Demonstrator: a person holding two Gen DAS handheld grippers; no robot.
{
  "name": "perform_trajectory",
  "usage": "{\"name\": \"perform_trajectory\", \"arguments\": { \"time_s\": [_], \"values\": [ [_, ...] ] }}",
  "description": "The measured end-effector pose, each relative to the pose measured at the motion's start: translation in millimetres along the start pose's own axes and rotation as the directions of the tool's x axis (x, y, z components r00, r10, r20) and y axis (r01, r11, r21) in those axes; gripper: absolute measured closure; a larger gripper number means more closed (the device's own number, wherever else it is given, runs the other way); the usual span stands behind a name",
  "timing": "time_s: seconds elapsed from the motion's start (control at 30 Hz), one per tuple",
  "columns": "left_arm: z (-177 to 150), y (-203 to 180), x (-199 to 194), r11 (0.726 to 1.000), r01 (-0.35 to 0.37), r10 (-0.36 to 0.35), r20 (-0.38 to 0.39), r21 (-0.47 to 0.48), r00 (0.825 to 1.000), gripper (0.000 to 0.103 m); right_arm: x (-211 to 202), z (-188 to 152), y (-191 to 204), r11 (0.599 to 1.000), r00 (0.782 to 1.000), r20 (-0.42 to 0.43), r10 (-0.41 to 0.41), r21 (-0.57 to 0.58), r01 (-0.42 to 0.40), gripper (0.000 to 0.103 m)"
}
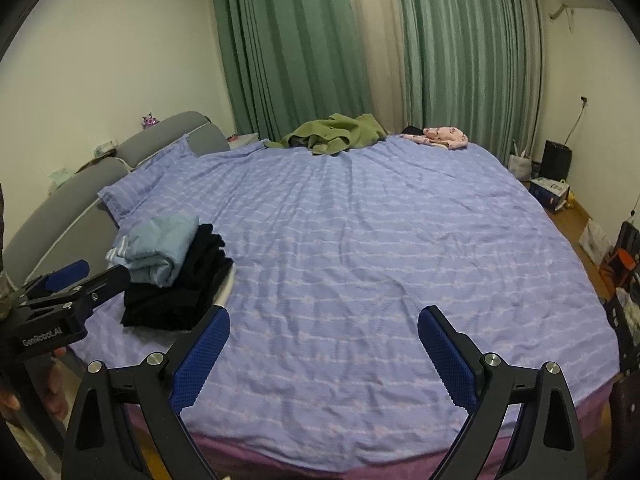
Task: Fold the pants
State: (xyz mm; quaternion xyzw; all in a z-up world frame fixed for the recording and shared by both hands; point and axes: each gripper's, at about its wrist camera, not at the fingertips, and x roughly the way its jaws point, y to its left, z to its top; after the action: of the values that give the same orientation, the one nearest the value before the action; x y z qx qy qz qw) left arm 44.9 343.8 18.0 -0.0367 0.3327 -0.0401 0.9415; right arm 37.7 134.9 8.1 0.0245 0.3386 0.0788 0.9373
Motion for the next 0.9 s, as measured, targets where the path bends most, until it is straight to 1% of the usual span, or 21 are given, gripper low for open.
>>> {"name": "perform_trajectory", "arguments": {
  "time_s": [0.1,0.17,0.33,0.63,0.9],
  "values": [
    [-8.1,-24.6,-11.3,1.0,0.004,-0.005,0.005,0.003,1.0,0.0,-15.7,-7.1,-21.6,1.0,1.0,-0.002,0.006,-0.003,-0.006,0.007],
    [-11.4,-39.0,-18.8,1.0,0.013,-0.013,0.003,0.014,1.0,0.0,-26.3,-11.1,-34.1,1.0,1.0,0.001,-0.007,-0.007,0.007,0.007],
    [-14.3,-58.6,-32.4,0.999,0.004,-0.006,0.026,0.053,1.0,0.0,-48.4,-16.8,-52.9,1.0,0.999,0.023,-0.026,0.005,0.026,0.007],
    [-9.7,-65.6,-49.5,0.998,0.025,-0.027,0.04,0.065,0.999,0.0,-75.0,-16.5,-61.5,0.998,0.997,0.057,-0.049,0.04,0.046,0.007],
    [-9.7,-79.6,-60.4,0.994,0.034,-0.04,0.053,0.103,0.998,0.0,-90.9,-18.1,-66.0,0.997,0.993,0.101,-0.067,0.051,0.062,0.007]
  ]
}}
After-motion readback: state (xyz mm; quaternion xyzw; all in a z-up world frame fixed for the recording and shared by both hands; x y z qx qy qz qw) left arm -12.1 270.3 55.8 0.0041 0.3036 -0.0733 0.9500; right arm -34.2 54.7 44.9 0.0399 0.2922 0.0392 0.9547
